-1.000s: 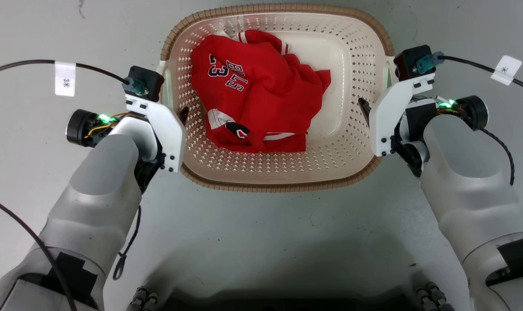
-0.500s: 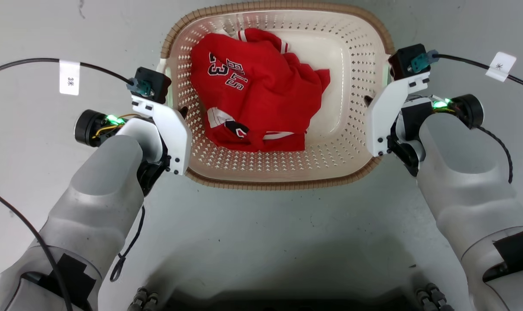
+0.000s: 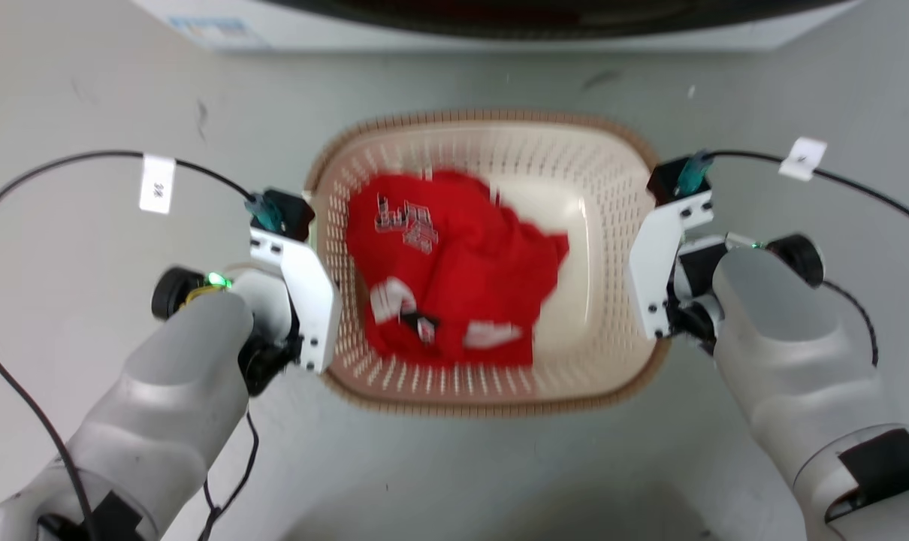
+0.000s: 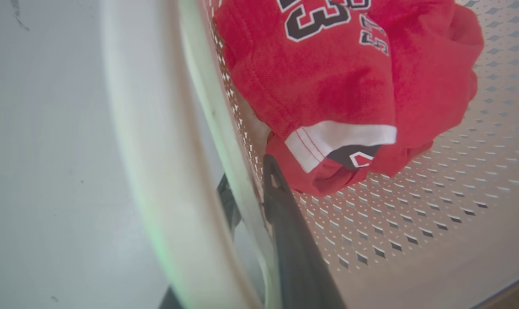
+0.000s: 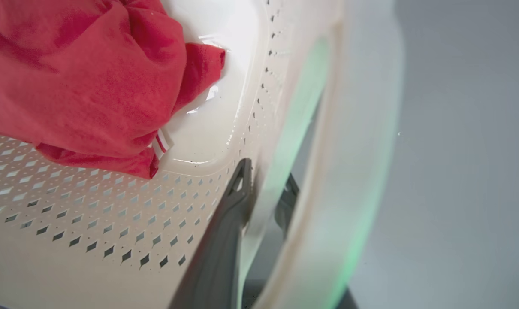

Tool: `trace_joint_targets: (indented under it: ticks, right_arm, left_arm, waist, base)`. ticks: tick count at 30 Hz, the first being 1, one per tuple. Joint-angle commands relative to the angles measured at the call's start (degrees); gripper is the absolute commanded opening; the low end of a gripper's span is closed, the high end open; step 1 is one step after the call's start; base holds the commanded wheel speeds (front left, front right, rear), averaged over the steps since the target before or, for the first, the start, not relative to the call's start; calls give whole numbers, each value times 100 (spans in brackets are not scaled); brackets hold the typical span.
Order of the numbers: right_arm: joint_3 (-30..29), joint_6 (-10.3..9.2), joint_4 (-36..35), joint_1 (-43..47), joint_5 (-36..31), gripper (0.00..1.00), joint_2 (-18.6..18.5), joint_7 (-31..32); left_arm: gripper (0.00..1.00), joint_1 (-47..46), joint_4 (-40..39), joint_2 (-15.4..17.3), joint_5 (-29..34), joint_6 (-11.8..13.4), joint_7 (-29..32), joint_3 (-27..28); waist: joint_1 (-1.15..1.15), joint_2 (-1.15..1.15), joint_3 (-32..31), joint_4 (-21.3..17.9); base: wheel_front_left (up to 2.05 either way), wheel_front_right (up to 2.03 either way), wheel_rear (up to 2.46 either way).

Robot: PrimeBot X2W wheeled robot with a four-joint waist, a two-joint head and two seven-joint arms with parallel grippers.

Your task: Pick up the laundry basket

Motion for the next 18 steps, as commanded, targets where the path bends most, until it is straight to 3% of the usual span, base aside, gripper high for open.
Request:
trace_joint_targets:
  ticks: [1, 18]
  right_arm:
    - [65, -12, 53, 120, 34, 0, -111, 142]
    - [765, -12, -228, 953, 1119, 0, -144, 2424]
  left_arm:
    - [0, 114, -24, 170, -75, 11, 120, -79]
    - [0, 795, -781, 896, -1504, 11, 1618, -1081]
  waist:
    - [0, 0, -524, -21]
    - [0, 0, -2680, -89]
  base:
    - [0, 0, 0]
    - [0, 0, 0]
